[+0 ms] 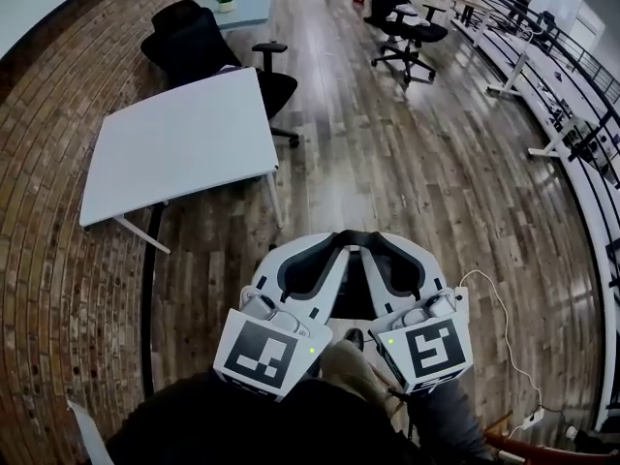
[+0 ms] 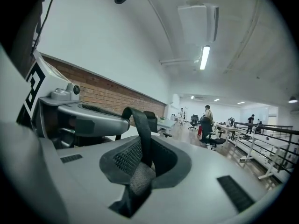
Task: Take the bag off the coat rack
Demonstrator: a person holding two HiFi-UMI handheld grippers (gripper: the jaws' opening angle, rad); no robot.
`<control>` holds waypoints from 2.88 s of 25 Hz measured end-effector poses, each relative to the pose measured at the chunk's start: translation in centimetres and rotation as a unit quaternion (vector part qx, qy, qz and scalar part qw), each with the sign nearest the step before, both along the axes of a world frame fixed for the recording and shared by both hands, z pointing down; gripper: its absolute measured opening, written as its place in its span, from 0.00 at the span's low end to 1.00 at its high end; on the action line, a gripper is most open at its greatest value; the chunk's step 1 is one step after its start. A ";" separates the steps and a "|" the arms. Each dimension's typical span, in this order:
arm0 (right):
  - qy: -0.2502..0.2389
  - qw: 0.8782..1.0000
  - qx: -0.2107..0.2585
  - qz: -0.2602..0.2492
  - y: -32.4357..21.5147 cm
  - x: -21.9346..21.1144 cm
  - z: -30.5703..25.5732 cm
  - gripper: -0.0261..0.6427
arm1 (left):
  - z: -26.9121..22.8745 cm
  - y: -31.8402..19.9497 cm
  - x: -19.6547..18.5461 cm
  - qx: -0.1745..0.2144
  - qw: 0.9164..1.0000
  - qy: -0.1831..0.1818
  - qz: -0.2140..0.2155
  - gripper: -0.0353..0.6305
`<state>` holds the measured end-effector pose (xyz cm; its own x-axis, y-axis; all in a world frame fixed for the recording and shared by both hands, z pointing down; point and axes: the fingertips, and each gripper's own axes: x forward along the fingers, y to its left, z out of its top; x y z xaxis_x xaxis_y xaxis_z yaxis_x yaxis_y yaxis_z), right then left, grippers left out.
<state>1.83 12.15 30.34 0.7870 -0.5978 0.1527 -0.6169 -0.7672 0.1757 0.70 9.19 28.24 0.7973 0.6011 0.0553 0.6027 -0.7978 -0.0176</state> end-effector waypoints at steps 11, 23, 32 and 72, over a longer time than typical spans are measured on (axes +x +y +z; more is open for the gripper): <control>-0.010 0.996 0.017 -0.091 -2.8 8.3 1.4 0.11 | 1.1 -2.4 7.8 0.020 0.996 -0.001 -0.092 0.12; -0.007 0.982 0.012 -0.186 -2.9 19.1 1.1 0.11 | 1.4 -2.4 18.2 0.006 0.981 -0.026 -0.190 0.12; 0.000 0.967 0.019 -0.254 -5.5 22.4 -0.1 0.11 | 0.1 -4.6 21.2 0.015 0.965 -0.017 -0.260 0.12; -0.030 0.865 0.043 -0.498 -34.5 14.7 -6.2 0.11 | -6.4 -32.3 13.2 0.024 0.878 -0.001 -0.477 0.12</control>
